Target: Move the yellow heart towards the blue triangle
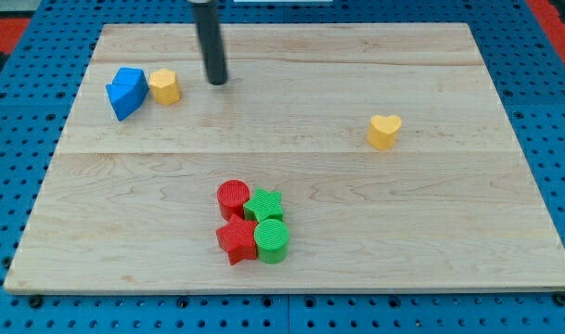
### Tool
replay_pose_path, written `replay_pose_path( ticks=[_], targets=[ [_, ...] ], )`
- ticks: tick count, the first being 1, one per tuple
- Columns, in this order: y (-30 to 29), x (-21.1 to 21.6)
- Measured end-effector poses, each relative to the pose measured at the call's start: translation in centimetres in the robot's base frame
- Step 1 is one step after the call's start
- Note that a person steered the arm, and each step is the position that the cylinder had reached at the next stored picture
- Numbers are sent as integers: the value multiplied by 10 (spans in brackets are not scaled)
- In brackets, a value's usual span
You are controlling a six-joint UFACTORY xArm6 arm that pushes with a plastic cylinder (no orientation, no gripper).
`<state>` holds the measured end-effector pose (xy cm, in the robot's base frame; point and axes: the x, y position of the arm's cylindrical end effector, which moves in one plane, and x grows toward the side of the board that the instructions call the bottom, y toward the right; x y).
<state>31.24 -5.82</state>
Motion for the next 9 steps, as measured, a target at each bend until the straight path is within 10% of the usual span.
replay_pose_path(
  ticks=[3, 5, 9],
  targets=[
    [300, 39],
    [272, 117],
    [110, 75]
  ],
)
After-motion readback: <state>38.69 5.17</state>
